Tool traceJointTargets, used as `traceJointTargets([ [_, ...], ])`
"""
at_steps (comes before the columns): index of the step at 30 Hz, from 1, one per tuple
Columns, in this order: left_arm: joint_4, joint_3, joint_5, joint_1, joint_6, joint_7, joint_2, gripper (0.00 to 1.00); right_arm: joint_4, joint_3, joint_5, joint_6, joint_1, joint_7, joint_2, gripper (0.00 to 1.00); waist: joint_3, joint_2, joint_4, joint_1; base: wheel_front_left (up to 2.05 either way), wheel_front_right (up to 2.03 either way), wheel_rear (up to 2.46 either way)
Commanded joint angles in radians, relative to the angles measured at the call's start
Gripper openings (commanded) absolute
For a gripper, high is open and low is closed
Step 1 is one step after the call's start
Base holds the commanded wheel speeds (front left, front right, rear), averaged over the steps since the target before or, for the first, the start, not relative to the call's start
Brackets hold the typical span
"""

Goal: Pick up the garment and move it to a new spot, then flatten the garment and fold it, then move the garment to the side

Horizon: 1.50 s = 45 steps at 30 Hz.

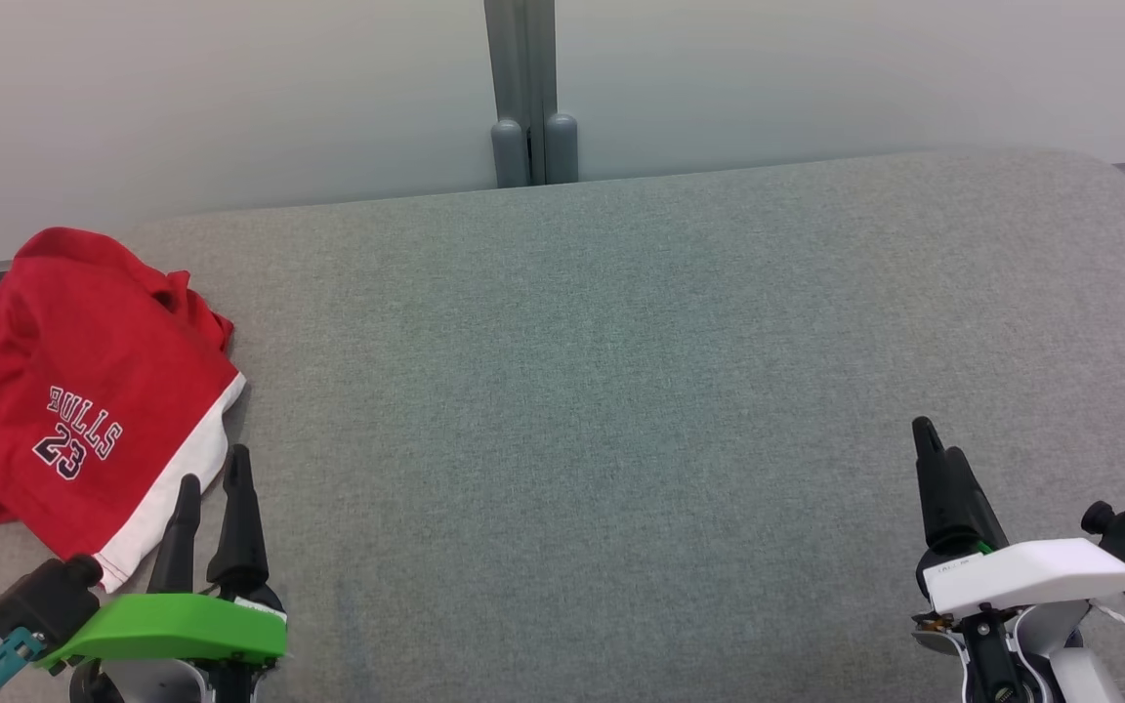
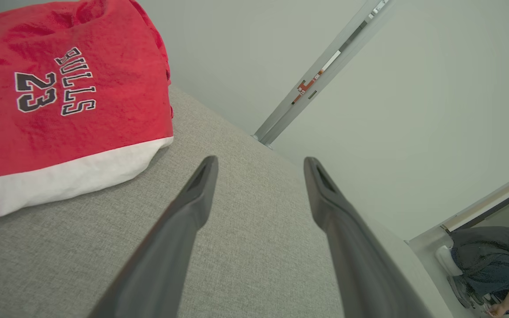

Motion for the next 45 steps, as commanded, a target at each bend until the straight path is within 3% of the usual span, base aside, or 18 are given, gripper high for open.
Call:
traceJointTargets([
  [1, -0.017, -0.003, 0.042, 0.004, 0.003, -0.01, 0.012, 1.0, -0.021, 0.005, -0.036, 0.003, -0.003, -0.012, -0.006, 1.0, 0.0, 0.0, 0.0, 0.0, 0.0, 0.0, 0.0],
  [16, -0.023, -0.029, 0.23, 0.019, 0.026, -0.055, 0.027, 1.0, -0.047, 0.038, -0.26, 0.003, 0.018, -0.056, -0.007, 1.0, -0.006, 0.0, 0.006, 0.0, 0.0, 0.0, 0.0],
  [45, -0.013, -0.055, 0.498, 0.029, 0.043, -0.125, 0.051, 1.0, -0.049, 0.048, -0.561, 0.003, 0.034, -0.126, -0.009, 1.0, -0.019, 0.0, 0.022, 0.0, 0.0, 0.0, 0.0],
])
